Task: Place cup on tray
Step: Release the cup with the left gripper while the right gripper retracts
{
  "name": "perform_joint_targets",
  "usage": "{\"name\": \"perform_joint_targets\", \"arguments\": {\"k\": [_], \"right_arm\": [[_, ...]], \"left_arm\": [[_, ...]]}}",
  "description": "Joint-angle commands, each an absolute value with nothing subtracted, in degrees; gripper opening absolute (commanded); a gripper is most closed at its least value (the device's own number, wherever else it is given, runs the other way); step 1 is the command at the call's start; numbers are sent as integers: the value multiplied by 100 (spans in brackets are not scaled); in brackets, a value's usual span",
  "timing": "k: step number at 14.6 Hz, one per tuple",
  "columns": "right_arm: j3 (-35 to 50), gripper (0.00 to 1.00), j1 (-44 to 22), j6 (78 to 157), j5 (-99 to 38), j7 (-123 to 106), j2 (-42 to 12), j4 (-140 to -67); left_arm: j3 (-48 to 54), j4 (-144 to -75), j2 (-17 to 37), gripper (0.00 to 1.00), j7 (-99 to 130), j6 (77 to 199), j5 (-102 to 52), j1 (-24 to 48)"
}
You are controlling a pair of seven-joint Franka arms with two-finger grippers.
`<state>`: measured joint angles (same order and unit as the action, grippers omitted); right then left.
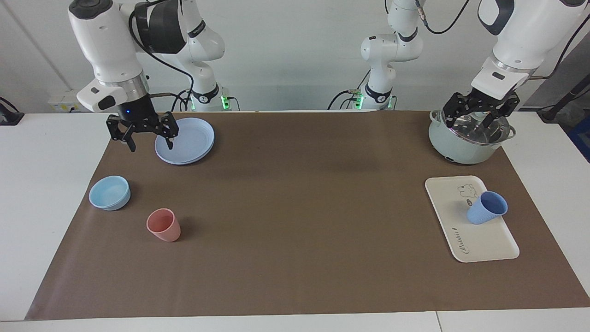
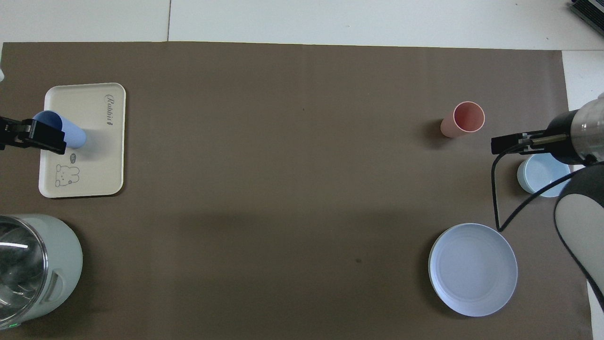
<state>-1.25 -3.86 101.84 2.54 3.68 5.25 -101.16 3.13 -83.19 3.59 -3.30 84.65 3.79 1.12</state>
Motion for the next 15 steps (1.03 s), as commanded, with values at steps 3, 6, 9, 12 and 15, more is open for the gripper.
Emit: {"name": "perform_joint_targets", "arguments": {"k": [3,6,9,12,15], "right_arm": [[-219,100,-255,8807,-17,914,746,-9334],[-237,100,-149,8798,-26,862,844,-9448],[-229,100,-193,8789,-26,853,905,-9519],[-229,100,-167,8850,-26,800,905,-9545],[-246,100,-80,8781,-26,660,905,-9527]], "left_arm": [[281,-8586,202,100,-123,8806,-122,141],[264,-8648,167,100,-114,8868,-114,149],[246,-8736,141,100,-141,8868,-70,141],[246,-8850,70,100,-141,8798,-44,158],[246,-8859,44,100,-132,8710,0,193]]}}
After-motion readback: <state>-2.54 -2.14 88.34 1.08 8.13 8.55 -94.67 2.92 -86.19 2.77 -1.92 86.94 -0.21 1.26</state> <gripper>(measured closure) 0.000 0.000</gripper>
